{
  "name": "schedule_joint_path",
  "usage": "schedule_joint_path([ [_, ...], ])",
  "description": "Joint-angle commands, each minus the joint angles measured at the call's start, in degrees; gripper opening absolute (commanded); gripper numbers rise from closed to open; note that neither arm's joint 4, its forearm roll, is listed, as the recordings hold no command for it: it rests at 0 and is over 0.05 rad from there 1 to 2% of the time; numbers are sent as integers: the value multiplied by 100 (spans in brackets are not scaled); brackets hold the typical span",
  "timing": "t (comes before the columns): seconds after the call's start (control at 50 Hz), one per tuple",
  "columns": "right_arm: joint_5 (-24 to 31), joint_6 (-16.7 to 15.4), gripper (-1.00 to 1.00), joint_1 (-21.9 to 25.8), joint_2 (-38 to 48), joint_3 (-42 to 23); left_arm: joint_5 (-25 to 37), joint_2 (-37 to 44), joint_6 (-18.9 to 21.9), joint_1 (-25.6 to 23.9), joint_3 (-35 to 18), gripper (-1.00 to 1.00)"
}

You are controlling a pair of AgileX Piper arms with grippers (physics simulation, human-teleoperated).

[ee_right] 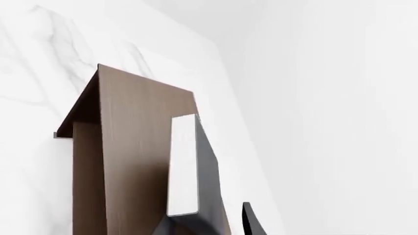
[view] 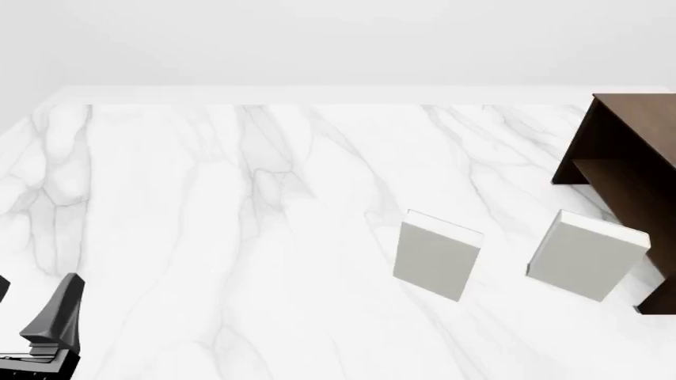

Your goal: Pick up the book on the left and place it on top of the shelf.

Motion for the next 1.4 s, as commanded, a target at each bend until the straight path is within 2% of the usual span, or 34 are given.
schedule_joint_path([
  [0.02, 4, 192, 100, 67, -378, 300, 0, 0, 0, 0, 0, 100],
  [0.32, 18, 361, 100, 208, -902, 801, 0, 0, 0, 0, 0, 100],
  [0.38, 7, 436, 100, 443, -1088, 982, 0, 0, 0, 0, 0, 100],
  [0.66, 123, 568, 100, 434, -1175, 895, 0, 0, 0, 0, 0, 100],
  [1.04, 97, 832, 100, 537, -1852, 1175, 0, 0, 0, 0, 0, 100],
  [1.4, 321, 1158, 100, 730, -2750, 1430, 0, 0, 0, 0, 0, 100],
])
